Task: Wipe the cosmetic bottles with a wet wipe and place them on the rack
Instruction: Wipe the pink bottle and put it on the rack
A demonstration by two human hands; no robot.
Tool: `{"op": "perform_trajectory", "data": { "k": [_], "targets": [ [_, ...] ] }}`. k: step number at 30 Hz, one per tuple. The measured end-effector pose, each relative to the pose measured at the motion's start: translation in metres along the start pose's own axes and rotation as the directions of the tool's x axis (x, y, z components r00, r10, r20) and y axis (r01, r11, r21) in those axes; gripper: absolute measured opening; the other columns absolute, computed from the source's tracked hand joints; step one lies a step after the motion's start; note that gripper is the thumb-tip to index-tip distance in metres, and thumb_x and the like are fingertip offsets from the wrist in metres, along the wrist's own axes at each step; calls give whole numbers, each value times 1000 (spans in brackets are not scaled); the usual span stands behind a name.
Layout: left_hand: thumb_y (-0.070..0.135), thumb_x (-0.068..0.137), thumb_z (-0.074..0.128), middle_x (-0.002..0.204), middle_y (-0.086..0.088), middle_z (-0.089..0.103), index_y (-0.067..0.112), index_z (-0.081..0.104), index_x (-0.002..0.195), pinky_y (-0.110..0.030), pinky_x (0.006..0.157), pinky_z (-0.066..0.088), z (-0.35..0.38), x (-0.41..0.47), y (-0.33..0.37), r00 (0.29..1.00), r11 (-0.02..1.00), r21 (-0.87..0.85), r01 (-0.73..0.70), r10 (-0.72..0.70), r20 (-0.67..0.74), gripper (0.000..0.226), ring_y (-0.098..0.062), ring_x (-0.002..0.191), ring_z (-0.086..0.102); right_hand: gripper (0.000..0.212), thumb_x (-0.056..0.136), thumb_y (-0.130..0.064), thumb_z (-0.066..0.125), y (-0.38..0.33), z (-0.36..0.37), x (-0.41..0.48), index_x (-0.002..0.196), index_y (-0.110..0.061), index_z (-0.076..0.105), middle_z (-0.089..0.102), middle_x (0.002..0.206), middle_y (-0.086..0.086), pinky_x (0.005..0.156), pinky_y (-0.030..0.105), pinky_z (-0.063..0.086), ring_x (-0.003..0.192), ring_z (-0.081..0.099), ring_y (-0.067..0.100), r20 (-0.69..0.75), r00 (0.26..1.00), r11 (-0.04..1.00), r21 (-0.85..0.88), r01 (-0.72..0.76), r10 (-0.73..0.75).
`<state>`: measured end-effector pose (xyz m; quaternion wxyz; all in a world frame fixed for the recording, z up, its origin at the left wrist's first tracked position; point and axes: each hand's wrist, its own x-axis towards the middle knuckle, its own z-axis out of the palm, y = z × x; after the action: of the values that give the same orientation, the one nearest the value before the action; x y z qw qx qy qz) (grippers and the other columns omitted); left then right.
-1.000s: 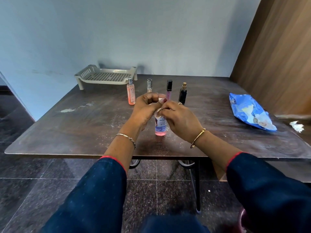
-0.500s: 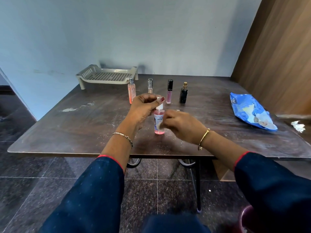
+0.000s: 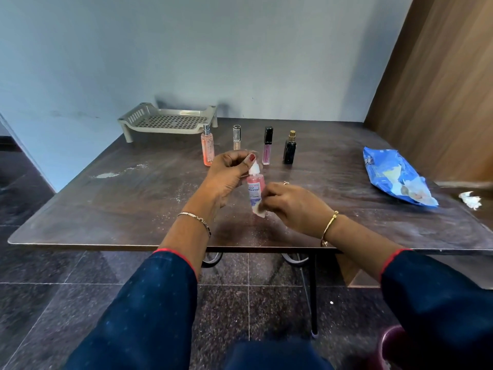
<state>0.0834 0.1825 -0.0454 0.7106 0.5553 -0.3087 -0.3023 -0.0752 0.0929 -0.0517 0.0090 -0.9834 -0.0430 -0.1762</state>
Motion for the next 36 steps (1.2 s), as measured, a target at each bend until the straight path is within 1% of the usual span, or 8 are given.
{"op": "perform_trajectory", "data": {
  "k": [3,6,14,21,27,29,33,36],
  "targets": [
    [12,90,60,86,-3,72,12,71,96,-26,68,59,-2,-1,5,999,999,51,7,-9,48,12,-15,81,69,14,84,0,60,3,-8,13,89,-9,70,64,97,9,68,25,44,83,61,26,-137,989,998,35,-50,54],
    [14,90,60,85,3,73,15,71,95,-24,68,58,-3,-3,8,997,995,95,1,-8,71,13,-10,78,70,13,81,3,62,-1,-6,20,85,-7,69,64,94,10,65,26,46,80,61,26,-277,954,993,75,-95,112],
    [15,92,58,95,1,74,21,72,93,-28,78,59,-6,-2,8,996,990,140,-6,-7,90,16,-11,83,69,17,83,-4,62,-5,9,-5,95,-11,71,62,103,7,70,31,52,81,63,25,84,994,996,-48,76,-72],
    [12,93,55,84,3,73,14,69,100,-22,66,58,-1,-3,11,995,992,129,-11,-2,97,15,-8,75,70,13,79,3,65,4,-12,22,86,-8,69,65,96,8,70,18,38,84,62,23,-274,956,995,51,-91,101],
    [15,94,54,85,8,75,19,69,94,-22,68,57,-4,-3,6,996,996,92,-14,6,84,16,-5,79,68,18,84,0,58,-8,4,2,93,-9,71,64,104,7,71,28,47,83,64,25,22,1000,999,41,21,-22],
    [15,94,54,85,8,75,20,70,94,-22,68,57,-6,-3,6,995,996,92,-19,10,100,16,-4,79,68,18,84,0,58,-5,1,2,94,-8,71,64,105,8,74,28,49,85,63,26,47,999,999,35,11,-13],
    [14,94,55,83,5,75,17,69,94,-25,67,58,-5,-5,7,995,997,72,-31,24,101,14,-8,77,70,12,83,2,61,0,-12,16,86,-6,69,65,95,10,66,23,39,80,63,26,-175,981,996,47,-77,84],
    [13,92,58,81,1,72,14,69,93,-27,69,59,1,-8,5,997,995,79,-64,61,48,11,-11,75,68,12,82,4,61,-5,-12,22,90,-3,67,66,99,13,66,30,49,83,64,30,-263,960,995,3,-96,93]
  ]
}}
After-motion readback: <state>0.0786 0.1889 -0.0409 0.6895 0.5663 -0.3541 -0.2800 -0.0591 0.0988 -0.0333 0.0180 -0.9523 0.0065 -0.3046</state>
